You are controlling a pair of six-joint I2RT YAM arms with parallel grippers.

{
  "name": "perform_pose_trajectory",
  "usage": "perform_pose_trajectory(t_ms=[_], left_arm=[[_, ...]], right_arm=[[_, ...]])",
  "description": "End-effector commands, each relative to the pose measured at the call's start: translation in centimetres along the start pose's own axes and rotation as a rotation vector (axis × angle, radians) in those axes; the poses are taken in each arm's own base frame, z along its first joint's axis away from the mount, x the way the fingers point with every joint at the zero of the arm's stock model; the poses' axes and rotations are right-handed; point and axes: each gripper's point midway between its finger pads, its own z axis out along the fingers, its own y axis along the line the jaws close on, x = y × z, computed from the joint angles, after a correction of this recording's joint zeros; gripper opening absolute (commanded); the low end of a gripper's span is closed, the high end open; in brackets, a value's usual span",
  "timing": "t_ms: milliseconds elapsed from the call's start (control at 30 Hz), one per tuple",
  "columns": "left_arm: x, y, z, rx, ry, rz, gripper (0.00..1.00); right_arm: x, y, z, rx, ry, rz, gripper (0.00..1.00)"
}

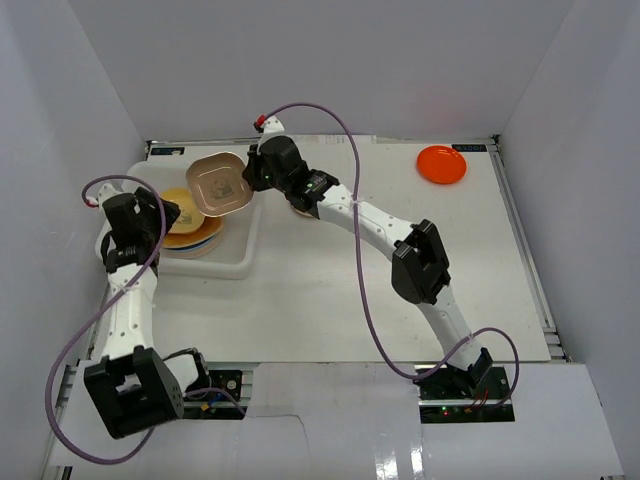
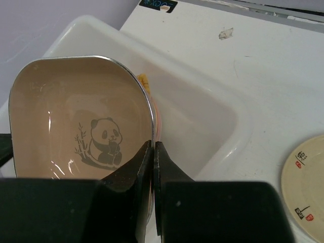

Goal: Place the plates into the plastic bin on the countertop

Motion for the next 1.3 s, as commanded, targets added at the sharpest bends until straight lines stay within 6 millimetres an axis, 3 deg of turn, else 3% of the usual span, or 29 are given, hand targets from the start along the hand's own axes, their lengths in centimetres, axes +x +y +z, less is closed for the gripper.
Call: perform_pose_trajectory(t_ms=[0, 100, 133, 167, 200, 333, 433, 467, 600, 667, 700, 733, 800, 833, 867, 900, 967, 1000, 1033, 1067, 1100, 1133, 1167, 1200, 1233, 1267], left_arm=[[-5.0, -5.8, -5.3, 0.215, -0.164, 0.008, 0.71], [-6.2, -9.8, -8.4, 0.364, -0.147, 0.042, 0.73], [-5.7, -11.1, -9.0, 0.413, -0.12, 0.055, 0.75], [-5.5, -12.2, -9.5, 0.457, -0.1, 0.067, 0.85], [-4.8, -13.4, -10.3, 0.523, -0.06, 0.086, 0.98], [-3.5, -17.2, -12.5, 0.676, 0.015, 0.153, 0.98], [-2.2, -18.5, -12.9, 0.724, 0.065, 0.165, 0.98], [-2.1, -18.7, -12.8, 0.723, 0.066, 0.173, 0.98], [-1.9, -18.7, -12.6, 0.715, 0.054, 0.173, 0.98], [-1.8, -18.7, -12.6, 0.71, 0.05, 0.172, 0.98], [-1.8, -18.8, -12.7, 0.713, 0.045, 0.176, 0.98], [-2.0, -18.7, -12.6, 0.706, 0.036, 0.176, 0.98], [-2.0, -18.8, -12.9, 0.709, 0.028, 0.18, 0.98], [-2.2, -18.8, -12.9, 0.704, 0.019, 0.182, 0.98], [-2.3, -19.1, -13.0, 0.707, 0.014, 0.185, 0.98], [-2.3, -19.1, -12.9, 0.702, 0.011, 0.186, 0.98], [-1.8, -20.0, -13.2, 0.723, 0.022, 0.196, 0.98], [-1.4, -20.4, -13.2, 0.73, 0.034, 0.2, 0.98], [-0.9, -20.5, -12.3, 0.714, 0.051, 0.199, 0.98], [1.0, -21.8, -12.9, 0.752, 0.099, 0.216, 0.98], [1.9, -22.4, -12.8, 0.759, 0.119, 0.225, 0.98], [3.0, -22.7, -11.4, 0.721, 0.132, 0.234, 0.98], [5.0, -24.1, -11.9, 0.748, 0.166, 0.267, 0.98], [6.2, -24.7, -11.7, 0.746, 0.183, 0.278, 0.98], [7.4, -25.2, -11.2, 0.736, 0.194, 0.304, 0.98], [10.2, -26.0, -10.5, 0.713, 0.228, 0.336, 0.93]], right_arm=[[-3.9, 2.6, 0.4, -0.038, -0.129, 0.031, 0.08], [-3.0, 4.1, 1.5, -0.054, -0.149, 0.036, 0.08], [-2.7, 4.1, 1.9, -0.046, -0.155, 0.041, 0.08], [-2.9, 5.0, 2.2, -0.064, -0.186, 0.049, 0.08], [-1.8, 5.0, 2.9, -0.057, -0.184, 0.059, 0.08], [-0.5, 6.0, 4.4, -0.044, -0.241, 0.112, 0.08], [-0.3, 6.9, 5.5, -0.044, -0.3, 0.14, 0.08], [0.6, 6.9, 6.1, -0.038, -0.303, 0.138, 0.08], [0.5, 8.6, 6.4, -0.066, -0.376, 0.184, 0.09], [0.9, 9.0, 6.7, -0.079, -0.381, 0.195, 0.23], [0.6, 9.4, 6.5, -0.094, -0.391, 0.199, 0.42], [0.9, 9.2, 6.5, -0.09, -0.385, 0.187, 0.49], [-1.0, 9.6, 5.3, -0.097, -0.409, 0.169, 0.62], [-0.1, 8.5, 5.4, -0.08, -0.383, 0.146, 0.63], [-2.9, 9.2, 3.6, -0.118, -0.41, 0.151, 0.63], [-4.6, 8.5, 1.9, -0.123, -0.425, 0.156, 0.63], [-6.1, 7.9, -0.1, -0.148, -0.429, 0.151, 0.63], [-7.2, 6.5, -1.0, -0.137, -0.442, 0.15, 0.61], [-10.8, 6.5, -4.2, -0.157, -0.51, 0.156, 0.59], [-8.1, 4.3, -4.1, -0.113, -0.454, 0.138, 0.56], [-8.8, 1.6, -4.9, -0.08, -0.456, 0.135, 0.46], [-11.2, 0.7, -7.7, -0.085, -0.496, 0.138, 0.42], [-8.4, -4.5, -7.5, -0.003, -0.432, 0.134, 0.32], [-8.2, -7.0, -8.5, 0.029, -0.425, 0.141, 0.24], [-9.4, -8.8, -10.5, 0.044, -0.443, 0.146, 0.17], [-8.6, -11.2, -11.2, 0.066, -0.417, 0.149, 0.13]])
